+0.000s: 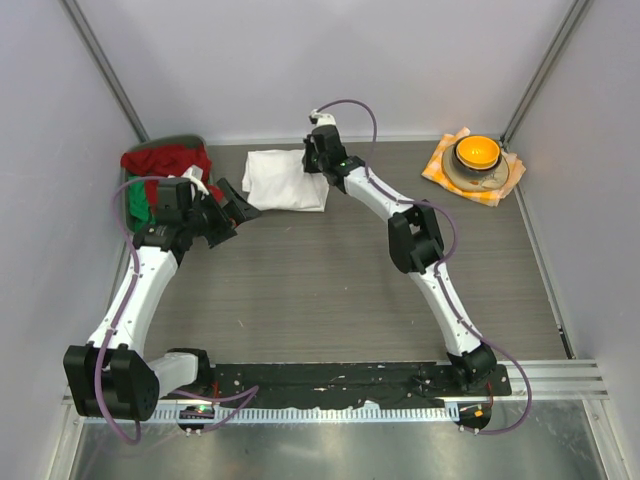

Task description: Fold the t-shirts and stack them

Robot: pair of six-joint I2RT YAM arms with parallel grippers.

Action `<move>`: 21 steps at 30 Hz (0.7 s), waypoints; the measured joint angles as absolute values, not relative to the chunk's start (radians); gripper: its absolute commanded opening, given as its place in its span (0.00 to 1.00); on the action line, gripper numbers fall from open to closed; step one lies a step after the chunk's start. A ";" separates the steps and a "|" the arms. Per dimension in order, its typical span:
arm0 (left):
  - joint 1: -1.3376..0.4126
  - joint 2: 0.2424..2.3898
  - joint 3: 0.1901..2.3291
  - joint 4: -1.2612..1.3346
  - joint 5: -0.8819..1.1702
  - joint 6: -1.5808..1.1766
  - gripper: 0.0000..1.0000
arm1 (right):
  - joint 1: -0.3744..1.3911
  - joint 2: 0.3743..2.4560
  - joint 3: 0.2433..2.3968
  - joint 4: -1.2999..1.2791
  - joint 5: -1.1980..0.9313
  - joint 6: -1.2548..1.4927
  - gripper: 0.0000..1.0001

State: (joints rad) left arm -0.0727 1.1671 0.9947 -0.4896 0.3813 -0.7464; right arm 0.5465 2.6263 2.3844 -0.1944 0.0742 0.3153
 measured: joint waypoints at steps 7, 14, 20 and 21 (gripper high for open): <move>-0.073 1.167 0.994 -0.487 0.382 -0.746 1.00 | 0.539 2.507 2.245 -0.131 0.124 0.305 0.01; -0.073 1.167 0.992 -0.483 0.382 -0.746 1.00 | 0.532 2.472 2.230 -0.098 0.164 0.293 0.01; -0.073 1.167 0.992 -0.483 0.371 -0.746 1.00 | 0.529 2.503 2.281 -0.148 0.163 0.295 0.77; -0.073 1.167 0.991 -0.484 0.364 -0.746 1.00 | 0.529 2.516 2.298 -0.152 0.163 0.303 0.93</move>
State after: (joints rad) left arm -0.0731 1.1671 0.9909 -0.4835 0.3645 -0.7464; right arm 0.5289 2.5160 2.2982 -0.1520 0.1627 0.3027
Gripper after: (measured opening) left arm 0.996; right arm 0.342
